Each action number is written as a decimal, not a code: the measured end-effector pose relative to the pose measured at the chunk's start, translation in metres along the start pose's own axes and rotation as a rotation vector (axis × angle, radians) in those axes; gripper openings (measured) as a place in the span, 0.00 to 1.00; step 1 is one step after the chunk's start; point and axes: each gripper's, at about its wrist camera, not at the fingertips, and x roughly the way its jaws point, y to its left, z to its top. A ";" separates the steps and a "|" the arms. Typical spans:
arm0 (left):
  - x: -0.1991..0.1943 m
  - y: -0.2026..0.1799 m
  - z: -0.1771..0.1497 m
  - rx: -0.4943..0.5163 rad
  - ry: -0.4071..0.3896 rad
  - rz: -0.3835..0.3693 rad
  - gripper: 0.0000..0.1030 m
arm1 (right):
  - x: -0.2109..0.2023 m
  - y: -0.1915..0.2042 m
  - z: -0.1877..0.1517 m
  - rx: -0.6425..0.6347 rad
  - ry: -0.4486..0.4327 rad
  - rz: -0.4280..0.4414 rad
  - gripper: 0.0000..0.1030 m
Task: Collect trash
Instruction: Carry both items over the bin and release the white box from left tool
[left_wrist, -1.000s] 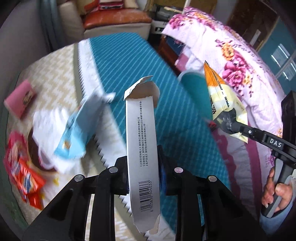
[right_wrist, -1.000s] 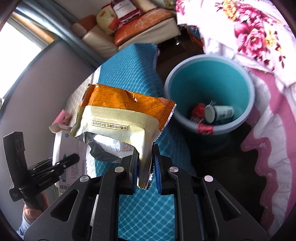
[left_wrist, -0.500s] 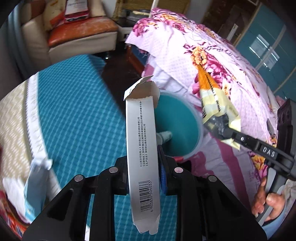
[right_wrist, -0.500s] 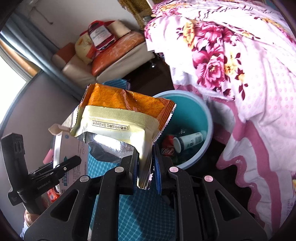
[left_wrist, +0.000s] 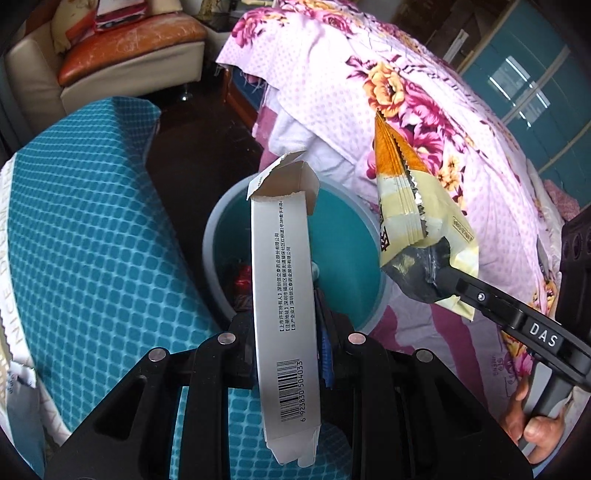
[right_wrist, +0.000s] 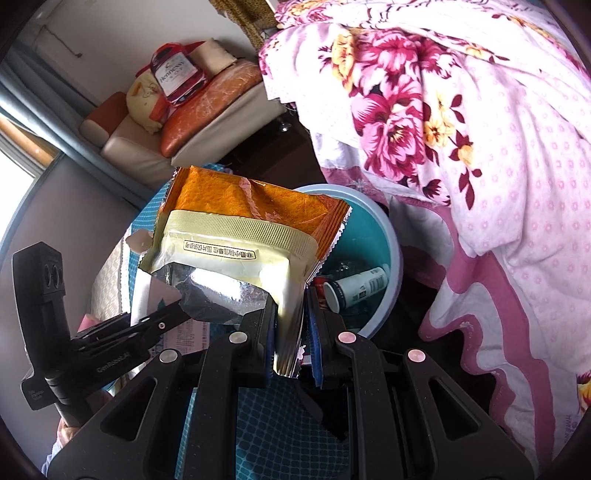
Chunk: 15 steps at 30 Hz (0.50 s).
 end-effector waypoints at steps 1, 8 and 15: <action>0.003 0.000 0.001 -0.001 0.003 0.000 0.24 | 0.000 -0.002 0.000 0.005 0.001 -0.004 0.14; 0.015 0.007 0.006 -0.025 0.015 0.006 0.39 | 0.003 -0.010 0.003 0.015 0.003 -0.024 0.14; 0.005 0.019 0.003 -0.062 -0.023 0.044 0.81 | 0.010 -0.008 0.004 0.013 0.014 -0.027 0.14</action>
